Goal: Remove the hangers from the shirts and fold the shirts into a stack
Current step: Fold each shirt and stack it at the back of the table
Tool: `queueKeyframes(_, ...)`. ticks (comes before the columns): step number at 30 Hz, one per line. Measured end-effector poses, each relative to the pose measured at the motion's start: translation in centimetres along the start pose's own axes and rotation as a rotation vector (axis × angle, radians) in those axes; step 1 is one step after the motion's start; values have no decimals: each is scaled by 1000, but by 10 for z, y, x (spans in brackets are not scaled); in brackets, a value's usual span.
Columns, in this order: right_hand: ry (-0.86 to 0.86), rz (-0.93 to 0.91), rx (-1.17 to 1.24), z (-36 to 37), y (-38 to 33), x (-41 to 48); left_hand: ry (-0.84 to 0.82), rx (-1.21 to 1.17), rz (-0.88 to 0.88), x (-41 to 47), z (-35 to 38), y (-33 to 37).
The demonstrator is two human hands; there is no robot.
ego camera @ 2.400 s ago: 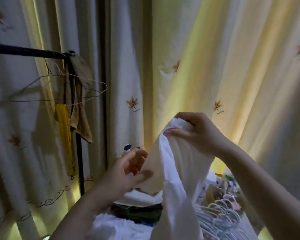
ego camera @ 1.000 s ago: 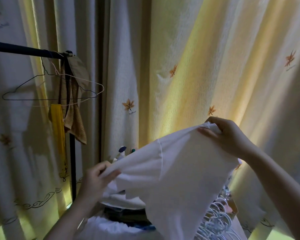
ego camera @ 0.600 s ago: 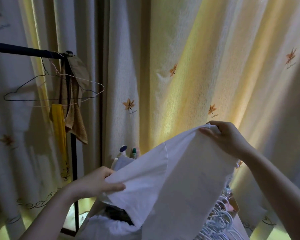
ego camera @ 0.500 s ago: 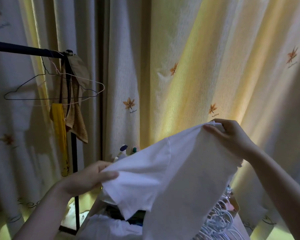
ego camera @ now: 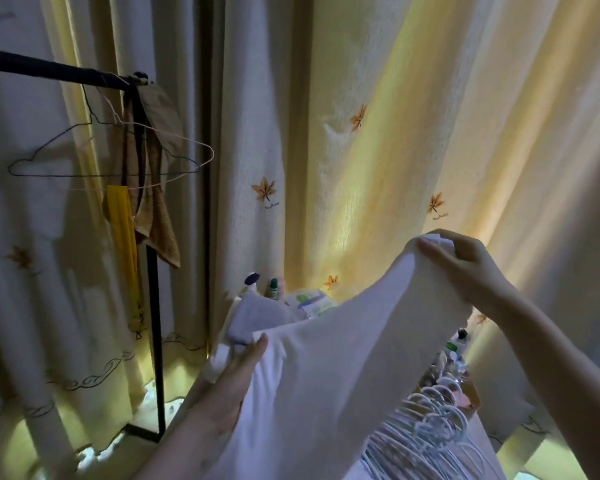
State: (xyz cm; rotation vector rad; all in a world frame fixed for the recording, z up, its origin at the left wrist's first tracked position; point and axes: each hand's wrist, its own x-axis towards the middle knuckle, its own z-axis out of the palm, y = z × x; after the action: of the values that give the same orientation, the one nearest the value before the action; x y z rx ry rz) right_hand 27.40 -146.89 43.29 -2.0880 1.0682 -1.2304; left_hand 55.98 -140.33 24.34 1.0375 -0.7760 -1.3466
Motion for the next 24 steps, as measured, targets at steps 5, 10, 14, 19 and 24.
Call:
queueKeyframes(5, -14, 12, -14, -3, 15, 1, -132, 156, -33, 9, -19, 6)
queueKeyframes(10, -52, 19, -19, 2, 12, 5, -42, 185, -12, 13, -27, 9)
queueKeyframes(14, -106, -16, -65, 2, 17, 12, 133, 321, 82, 11, -34, 15)
queueKeyframes(19, -203, -53, -232, 16, 25, 28, 102, 478, 215, 1, -64, 26)
queueKeyframes(24, -172, -61, -162, 64, 13, 52, 346, 600, 389, -6, -96, 50)
